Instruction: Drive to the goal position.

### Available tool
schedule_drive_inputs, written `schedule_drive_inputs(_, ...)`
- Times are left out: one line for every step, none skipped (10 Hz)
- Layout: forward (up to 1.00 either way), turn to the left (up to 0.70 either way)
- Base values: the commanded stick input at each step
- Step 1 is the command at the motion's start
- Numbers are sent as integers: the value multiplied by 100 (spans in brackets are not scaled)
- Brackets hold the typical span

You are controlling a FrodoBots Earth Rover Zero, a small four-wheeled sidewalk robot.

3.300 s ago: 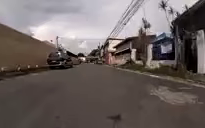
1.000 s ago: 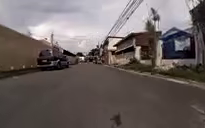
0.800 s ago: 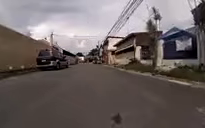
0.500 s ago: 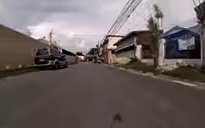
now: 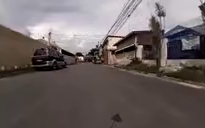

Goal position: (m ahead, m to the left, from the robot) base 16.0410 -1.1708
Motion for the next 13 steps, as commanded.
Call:
schedule_drive_inputs(70,0)
schedule_drive_inputs(70,0)
schedule_drive_inputs(70,0)
schedule_drive_inputs(70,0)
schedule_drive_inputs(70,0)
schedule_drive_inputs(70,0)
schedule_drive_inputs(70,0)
schedule_drive_inputs(70,0)
schedule_drive_inputs(70,0)
schedule_drive_inputs(70,0)
schedule_drive_inputs(70,0)
schedule_drive_inputs(70,0)
schedule_drive_inputs(70,0)
